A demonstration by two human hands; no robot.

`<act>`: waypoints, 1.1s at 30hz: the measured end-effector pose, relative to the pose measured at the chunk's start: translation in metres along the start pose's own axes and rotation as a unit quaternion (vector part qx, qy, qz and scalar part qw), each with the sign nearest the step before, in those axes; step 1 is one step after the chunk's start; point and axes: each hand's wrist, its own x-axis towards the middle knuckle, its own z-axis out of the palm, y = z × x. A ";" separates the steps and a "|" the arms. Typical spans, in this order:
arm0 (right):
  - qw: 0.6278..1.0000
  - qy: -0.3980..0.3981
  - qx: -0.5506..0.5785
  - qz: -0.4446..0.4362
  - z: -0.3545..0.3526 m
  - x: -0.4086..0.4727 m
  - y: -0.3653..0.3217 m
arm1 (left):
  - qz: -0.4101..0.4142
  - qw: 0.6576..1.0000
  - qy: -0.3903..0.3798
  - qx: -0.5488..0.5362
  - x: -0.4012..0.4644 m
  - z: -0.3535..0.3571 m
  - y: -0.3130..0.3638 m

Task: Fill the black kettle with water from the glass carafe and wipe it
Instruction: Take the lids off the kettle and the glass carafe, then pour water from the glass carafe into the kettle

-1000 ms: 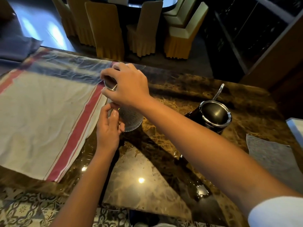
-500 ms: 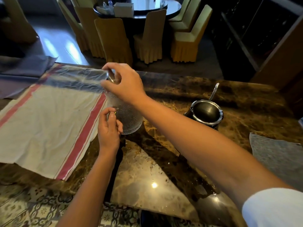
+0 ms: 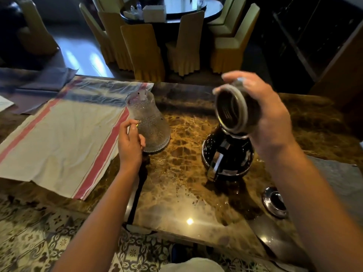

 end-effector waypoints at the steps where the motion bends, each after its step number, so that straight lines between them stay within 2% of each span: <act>1: 1.000 0.000 0.007 0.014 -0.010 -0.014 0.006 | -0.001 1.000 0.003 0.003 0.000 0.000 0.001; 5: 0.999 0.015 0.007 0.048 -0.039 -0.068 0.028 | -0.016 1.000 0.010 0.005 -0.001 0.001 0.006; 9: 0.991 0.046 -0.018 0.125 -0.048 -0.121 0.052 | -0.031 0.999 0.000 0.016 -0.003 0.001 0.009; 15: 0.967 0.086 -0.168 0.171 -0.038 -0.180 0.088 | -0.019 0.999 -0.022 0.021 -0.002 -0.001 0.005; 18: 0.923 0.090 -0.328 0.178 -0.022 -0.196 0.107 | -0.005 0.998 -0.053 0.027 -0.002 -0.007 0.002; 23: 0.847 0.145 -0.492 0.142 0.000 -0.202 0.128 | 0.014 0.994 -0.112 0.006 0.002 -0.024 0.001; 25: 0.824 0.160 -0.526 0.136 0.006 -0.199 0.135 | 0.020 0.991 -0.134 -0.007 0.005 -0.028 0.000; 29: 0.807 0.182 -0.540 0.157 0.015 -0.190 0.141 | 0.028 0.984 -0.173 -0.022 0.011 -0.034 -0.007; 33: 0.774 0.195 -0.573 0.185 0.018 -0.185 0.151 | 0.037 0.979 -0.199 -0.035 0.014 -0.038 -0.011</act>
